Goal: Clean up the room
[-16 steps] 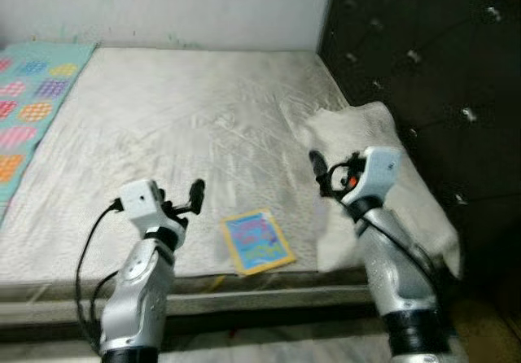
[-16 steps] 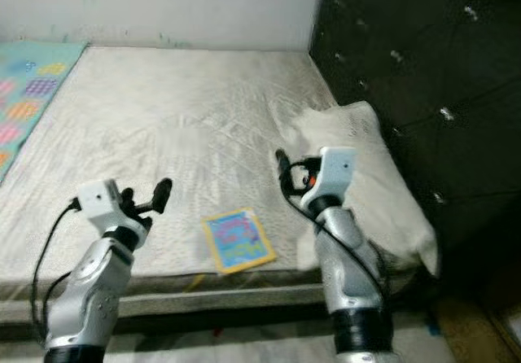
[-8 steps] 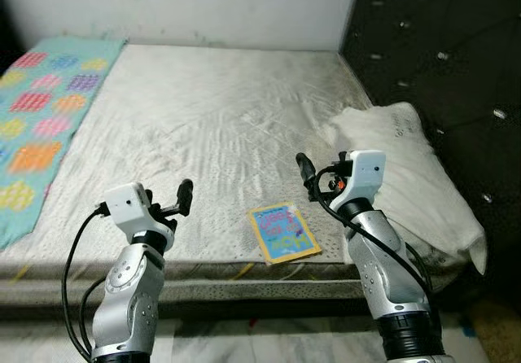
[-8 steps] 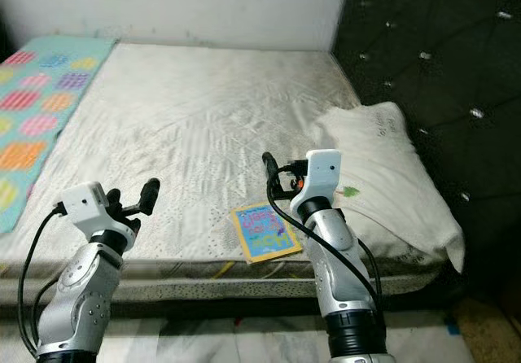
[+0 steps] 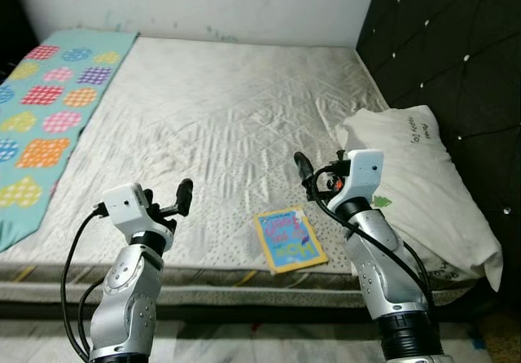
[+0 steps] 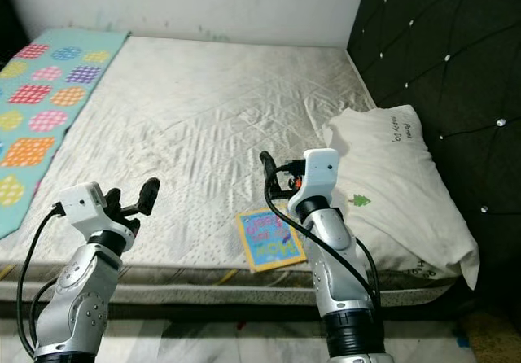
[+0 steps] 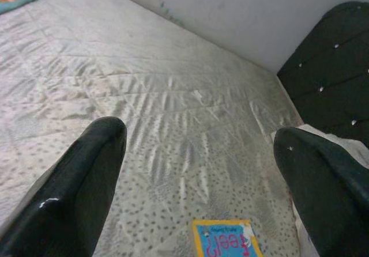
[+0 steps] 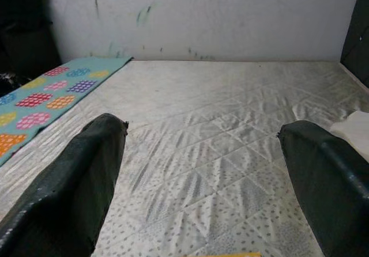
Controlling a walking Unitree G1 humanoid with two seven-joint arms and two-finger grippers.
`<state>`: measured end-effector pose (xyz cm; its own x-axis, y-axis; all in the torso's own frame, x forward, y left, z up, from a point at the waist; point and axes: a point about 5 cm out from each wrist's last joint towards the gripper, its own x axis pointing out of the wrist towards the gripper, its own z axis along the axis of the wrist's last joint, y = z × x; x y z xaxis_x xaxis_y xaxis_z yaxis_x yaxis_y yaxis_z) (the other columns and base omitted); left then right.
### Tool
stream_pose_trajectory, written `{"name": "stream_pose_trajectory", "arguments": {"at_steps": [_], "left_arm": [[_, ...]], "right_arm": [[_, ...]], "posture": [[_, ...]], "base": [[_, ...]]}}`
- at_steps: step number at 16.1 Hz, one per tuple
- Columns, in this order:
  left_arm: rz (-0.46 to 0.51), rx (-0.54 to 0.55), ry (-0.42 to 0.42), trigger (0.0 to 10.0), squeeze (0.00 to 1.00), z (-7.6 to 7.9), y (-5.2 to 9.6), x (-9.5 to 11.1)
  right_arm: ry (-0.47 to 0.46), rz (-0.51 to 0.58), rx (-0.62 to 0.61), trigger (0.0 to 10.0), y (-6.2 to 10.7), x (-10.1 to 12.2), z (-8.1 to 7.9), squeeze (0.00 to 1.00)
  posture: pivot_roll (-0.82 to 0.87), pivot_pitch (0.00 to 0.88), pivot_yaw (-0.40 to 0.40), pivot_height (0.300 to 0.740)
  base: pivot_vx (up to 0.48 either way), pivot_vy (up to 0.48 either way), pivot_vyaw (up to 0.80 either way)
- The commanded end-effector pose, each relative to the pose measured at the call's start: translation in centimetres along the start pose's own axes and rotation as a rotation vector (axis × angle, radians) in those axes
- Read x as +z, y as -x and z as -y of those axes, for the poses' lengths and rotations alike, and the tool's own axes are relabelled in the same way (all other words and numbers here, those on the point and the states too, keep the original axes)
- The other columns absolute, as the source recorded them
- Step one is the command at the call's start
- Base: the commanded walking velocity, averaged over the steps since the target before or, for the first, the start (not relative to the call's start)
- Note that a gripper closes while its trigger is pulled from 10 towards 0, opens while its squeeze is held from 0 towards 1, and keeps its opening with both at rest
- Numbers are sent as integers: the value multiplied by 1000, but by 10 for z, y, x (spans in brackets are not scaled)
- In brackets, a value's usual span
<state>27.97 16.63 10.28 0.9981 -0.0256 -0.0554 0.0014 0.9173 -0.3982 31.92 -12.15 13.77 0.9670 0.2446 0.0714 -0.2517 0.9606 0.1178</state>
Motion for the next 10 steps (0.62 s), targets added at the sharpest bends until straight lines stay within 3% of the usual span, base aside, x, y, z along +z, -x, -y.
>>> {"name": "stream_pose_trajectory", "arguments": {"at_steps": [1, 4, 10], "left_arm": [[0, -25, 2, 10000, 0, 4, -1, 1], [-4, -24, 6, 10000, 0, 4, -1, 0], [-26, 0, 34, 10000, 0, 4, 0, -5]], "right_arm": [[3, 6, -25, 10000, 1, 2, 5, 0], [2, 8, -31, 10000, 1, 2, 6, 0], [6, 3, -47, 10000, 2, 0, 11, 0]], "posture": [[-58, 46, -23, 740], [-57, 46, -23, 740], [-52, 48, -25, 740]], "base": [[394, 0, 0], [394, 0, 0], [0, 0, 0]]}}
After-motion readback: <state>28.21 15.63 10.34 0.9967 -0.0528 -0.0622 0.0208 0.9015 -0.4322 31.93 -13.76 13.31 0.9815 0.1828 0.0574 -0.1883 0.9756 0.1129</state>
